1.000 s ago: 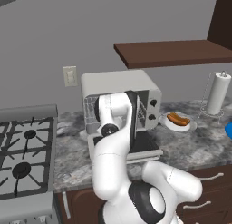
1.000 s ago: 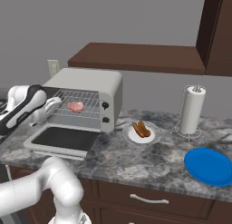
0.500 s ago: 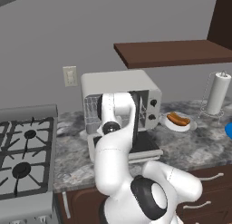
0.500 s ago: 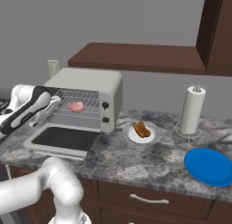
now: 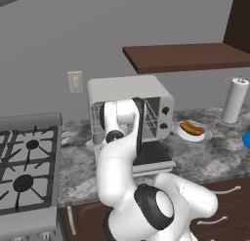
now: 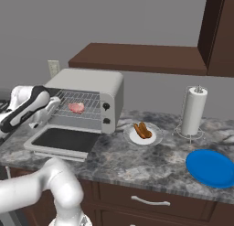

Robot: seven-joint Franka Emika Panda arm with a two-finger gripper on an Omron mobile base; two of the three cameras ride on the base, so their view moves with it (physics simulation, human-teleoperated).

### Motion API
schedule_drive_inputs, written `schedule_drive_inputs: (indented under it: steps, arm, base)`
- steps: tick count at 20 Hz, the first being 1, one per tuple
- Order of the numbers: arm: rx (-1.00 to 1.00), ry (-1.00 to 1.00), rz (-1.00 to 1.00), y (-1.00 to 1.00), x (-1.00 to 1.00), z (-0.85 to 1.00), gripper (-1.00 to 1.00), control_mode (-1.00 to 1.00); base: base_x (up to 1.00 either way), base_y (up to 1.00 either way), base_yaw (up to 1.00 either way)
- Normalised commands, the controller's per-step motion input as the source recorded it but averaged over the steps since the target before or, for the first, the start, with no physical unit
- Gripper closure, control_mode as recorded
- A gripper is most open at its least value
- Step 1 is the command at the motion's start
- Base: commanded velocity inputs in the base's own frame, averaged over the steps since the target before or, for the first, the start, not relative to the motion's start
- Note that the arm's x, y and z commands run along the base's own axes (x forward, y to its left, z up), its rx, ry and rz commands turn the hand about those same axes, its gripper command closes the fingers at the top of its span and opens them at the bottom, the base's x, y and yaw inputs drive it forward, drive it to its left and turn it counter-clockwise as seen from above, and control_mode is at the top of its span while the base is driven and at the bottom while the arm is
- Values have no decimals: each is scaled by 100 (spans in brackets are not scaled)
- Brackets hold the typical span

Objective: Open the toaster oven door. Place the hotdog bun on the top rack in the toaster oven and place the steak on the bottom rack.

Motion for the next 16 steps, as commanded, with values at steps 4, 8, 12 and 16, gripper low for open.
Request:
schedule_drive_inputs:
  steps: [4,8,12,16]
  arm:
    - [-8,6,-7,29,16,24,-100,-100]
    - [-6,5,-7,22,28,11,-100,-100]
    - [-2,2,-3,16,31,6,-100,-100]
    - [0,5,-2,11,22,1,-100,-100]
  base:
    - [0,0,0]
    - [0,0,0]
    - [0,0,0]
    - [0,0,0]
